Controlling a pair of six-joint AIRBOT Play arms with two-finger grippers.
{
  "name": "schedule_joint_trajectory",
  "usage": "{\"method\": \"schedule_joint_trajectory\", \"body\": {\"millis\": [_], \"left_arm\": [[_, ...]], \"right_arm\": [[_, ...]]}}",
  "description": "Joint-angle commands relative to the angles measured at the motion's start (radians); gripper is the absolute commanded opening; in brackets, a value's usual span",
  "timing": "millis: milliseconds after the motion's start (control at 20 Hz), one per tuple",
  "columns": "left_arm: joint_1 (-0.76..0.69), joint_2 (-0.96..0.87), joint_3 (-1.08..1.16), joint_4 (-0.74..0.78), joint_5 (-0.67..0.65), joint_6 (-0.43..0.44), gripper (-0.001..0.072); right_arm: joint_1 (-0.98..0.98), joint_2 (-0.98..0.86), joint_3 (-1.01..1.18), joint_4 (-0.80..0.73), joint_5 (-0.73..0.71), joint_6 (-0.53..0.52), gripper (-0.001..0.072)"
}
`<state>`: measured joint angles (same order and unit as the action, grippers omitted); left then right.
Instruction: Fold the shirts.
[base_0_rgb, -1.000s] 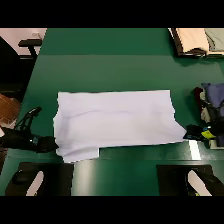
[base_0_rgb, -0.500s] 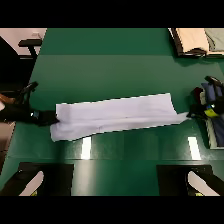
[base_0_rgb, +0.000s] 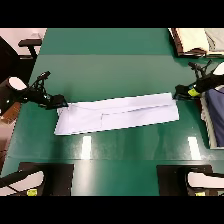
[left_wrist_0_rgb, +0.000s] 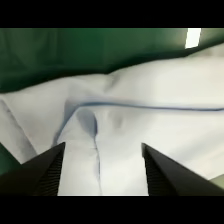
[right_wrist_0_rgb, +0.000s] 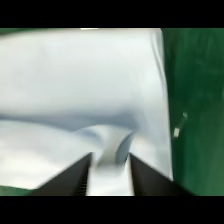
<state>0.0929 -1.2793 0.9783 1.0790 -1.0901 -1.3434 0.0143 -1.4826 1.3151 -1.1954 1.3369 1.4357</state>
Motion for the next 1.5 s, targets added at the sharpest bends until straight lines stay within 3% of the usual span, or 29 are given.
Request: {"method": "schedule_joint_trajectory", "body": {"millis": [0,50,100,200,450,700,750,800,900,1150,1450], "left_arm": [[0.000,-0.031,0.059,-0.022,0.005,0.008,0.0568],[0.000,-0.031,0.083,-0.022,-0.023,0.008,0.0472],[0.000,-0.031,0.107,-0.024,-0.052,0.008,0.0273],[0.000,-0.031,0.130,-0.061,-0.081,0.009,0.0021],[-0.038,-0.033,0.130,-0.205,-0.051,0.006,0.0024],[-0.281,-0.040,0.126,-0.193,0.131,-0.041,0.0023],[-0.325,-0.040,0.126,-0.192,0.185,-0.072,0.0023],[-0.361,-0.041,0.126,-0.192,0.231,-0.090,0.0023],[-0.426,-0.066,0.130,-0.196,0.298,-0.100,0.0022],[-0.550,-0.261,0.258,-0.198,0.242,-0.124,0.0022],[-0.656,-0.453,0.381,-0.201,0.238,-0.142,0.0023]], "right_arm": [[-0.039,-0.055,0.057,0.149,-0.013,-0.065,0.0456],[-0.057,-0.044,0.047,0.149,-0.005,-0.085,0.0456],[-0.083,-0.028,0.024,0.148,0.001,-0.114,0.0456],[-0.151,0.004,-0.050,0.149,-0.002,-0.142,0.0456],[-0.301,-0.009,-0.232,0.167,-0.016,-0.170,0.0498],[-0.261,-0.136,-0.248,0.358,-0.025,-0.252,0.0493],[-0.237,-0.164,-0.228,0.369,-0.015,-0.252,0.0475],[-0.208,-0.184,-0.208,0.369,-0.009,-0.252,0.0365],[-0.158,-0.193,-0.172,0.364,-0.010,-0.252,0.0013],[-0.121,-0.069,-0.036,0.396,0.059,-0.249,0.0018],[-0.006,0.125,0.150,0.497,0.080,-0.166,0.0017]]}}
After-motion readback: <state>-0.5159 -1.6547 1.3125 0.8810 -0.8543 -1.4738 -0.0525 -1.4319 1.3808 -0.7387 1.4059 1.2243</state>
